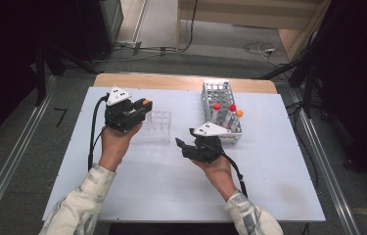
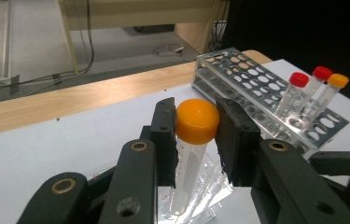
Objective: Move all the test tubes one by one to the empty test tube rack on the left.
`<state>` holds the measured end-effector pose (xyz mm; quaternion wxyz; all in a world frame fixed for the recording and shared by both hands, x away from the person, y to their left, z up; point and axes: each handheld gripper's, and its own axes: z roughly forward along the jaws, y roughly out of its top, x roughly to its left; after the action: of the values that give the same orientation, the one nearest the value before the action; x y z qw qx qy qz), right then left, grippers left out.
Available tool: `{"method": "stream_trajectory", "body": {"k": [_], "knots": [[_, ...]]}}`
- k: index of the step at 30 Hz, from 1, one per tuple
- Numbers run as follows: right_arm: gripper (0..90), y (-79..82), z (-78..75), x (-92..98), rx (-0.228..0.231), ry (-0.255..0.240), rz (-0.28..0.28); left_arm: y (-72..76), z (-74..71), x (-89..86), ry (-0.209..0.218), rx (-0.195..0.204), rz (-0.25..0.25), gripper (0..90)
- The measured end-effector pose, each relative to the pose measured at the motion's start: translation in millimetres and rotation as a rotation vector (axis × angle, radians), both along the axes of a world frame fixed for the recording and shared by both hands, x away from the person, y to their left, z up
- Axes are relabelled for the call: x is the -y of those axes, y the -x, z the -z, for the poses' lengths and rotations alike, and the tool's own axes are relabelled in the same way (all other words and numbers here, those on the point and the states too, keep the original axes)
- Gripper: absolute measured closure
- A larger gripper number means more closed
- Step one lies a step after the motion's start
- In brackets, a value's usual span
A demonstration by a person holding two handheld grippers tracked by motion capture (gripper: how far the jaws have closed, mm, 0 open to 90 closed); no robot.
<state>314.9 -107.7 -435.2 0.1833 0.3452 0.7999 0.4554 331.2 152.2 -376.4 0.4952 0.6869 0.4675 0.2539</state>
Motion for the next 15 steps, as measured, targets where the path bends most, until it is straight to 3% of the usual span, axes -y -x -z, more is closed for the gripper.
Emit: {"method": "stream_trajectory", "body": {"k": [7,15], "knots": [[37.4,-0.1,0.0,0.6,-0.002,-0.001,-0.001,-3.5,5.5,2.3,-0.007,0.003,-0.013,69.6],[37.7,-0.6,0.3,1.6,-0.002,0.001,0.000,-3.0,21.7,6.8,-0.022,-0.008,-0.014,69.6]]}}
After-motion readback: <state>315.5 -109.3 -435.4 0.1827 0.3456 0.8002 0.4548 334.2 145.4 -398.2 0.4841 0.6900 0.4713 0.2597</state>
